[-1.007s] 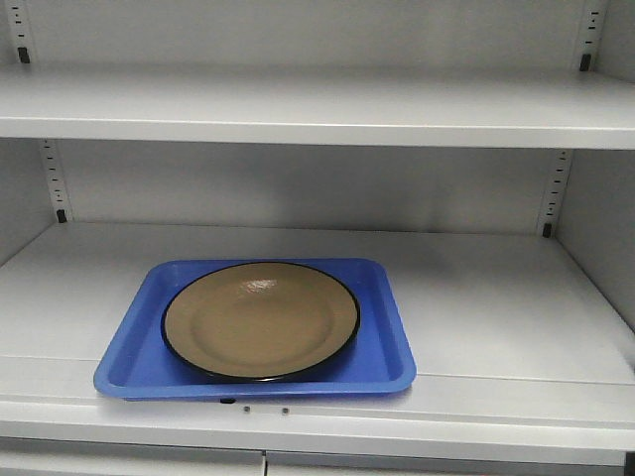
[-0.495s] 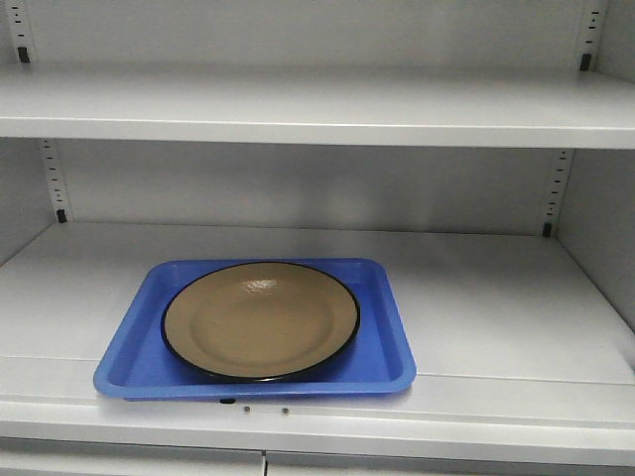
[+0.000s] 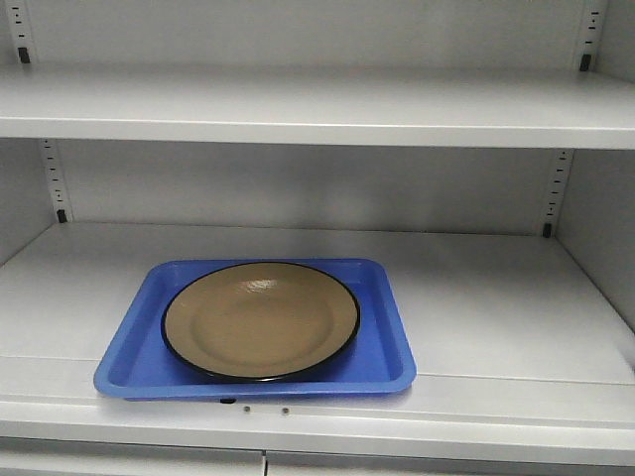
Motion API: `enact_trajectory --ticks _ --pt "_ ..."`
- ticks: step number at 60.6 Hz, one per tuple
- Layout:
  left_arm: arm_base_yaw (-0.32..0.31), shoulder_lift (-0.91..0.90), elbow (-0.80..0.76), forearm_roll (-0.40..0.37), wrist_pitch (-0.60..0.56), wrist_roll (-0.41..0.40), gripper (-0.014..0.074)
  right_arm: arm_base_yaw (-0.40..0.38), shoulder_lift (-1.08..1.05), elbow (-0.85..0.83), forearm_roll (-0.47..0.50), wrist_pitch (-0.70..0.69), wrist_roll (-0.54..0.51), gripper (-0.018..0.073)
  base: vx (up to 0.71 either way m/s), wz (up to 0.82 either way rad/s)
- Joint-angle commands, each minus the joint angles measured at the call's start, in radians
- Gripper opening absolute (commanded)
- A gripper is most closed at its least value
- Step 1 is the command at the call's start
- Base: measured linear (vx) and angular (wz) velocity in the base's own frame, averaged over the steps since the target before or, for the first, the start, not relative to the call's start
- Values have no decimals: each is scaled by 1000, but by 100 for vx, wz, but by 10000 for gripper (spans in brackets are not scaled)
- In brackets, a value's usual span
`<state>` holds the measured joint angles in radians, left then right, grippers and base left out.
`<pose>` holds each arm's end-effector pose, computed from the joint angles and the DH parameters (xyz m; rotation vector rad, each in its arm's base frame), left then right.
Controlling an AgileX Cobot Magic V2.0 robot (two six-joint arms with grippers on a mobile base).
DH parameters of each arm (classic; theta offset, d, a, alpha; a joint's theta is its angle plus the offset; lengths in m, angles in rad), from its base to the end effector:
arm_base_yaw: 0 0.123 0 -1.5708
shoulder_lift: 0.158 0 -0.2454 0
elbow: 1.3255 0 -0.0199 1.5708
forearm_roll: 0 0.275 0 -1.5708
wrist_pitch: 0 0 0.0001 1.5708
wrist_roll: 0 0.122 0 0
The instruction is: Place disk in tray to left cabinet
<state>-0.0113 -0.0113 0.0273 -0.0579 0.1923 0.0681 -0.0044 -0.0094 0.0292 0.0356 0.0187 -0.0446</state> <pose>0.1512 -0.0031 0.1835 0.0274 1.6913 -0.0094 0.1522 -0.0006 0.2036 -0.0040 1.5220 -0.0102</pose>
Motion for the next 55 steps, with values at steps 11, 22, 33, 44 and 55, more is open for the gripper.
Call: enact_trajectory --ticks 11,22,33,44,55 --pt "-5 -6 20 -5 -79 -10 -6 -5 -13 21 2 -79 -6 -6 0 0" --pt "-5 -6 20 -5 -79 -10 -6 -5 -13 21 2 -79 -6 -6 0 0" --pt "-5 -6 20 -5 -79 -10 -6 -5 -13 21 2 -79 -6 -6 0 0" --pt "-5 -6 20 -5 -79 -10 -6 -5 -13 21 2 -79 -6 -6 0 0" --pt "-5 -6 20 -5 -79 -10 -6 -5 -13 21 2 -70 -6 -6 0 0"
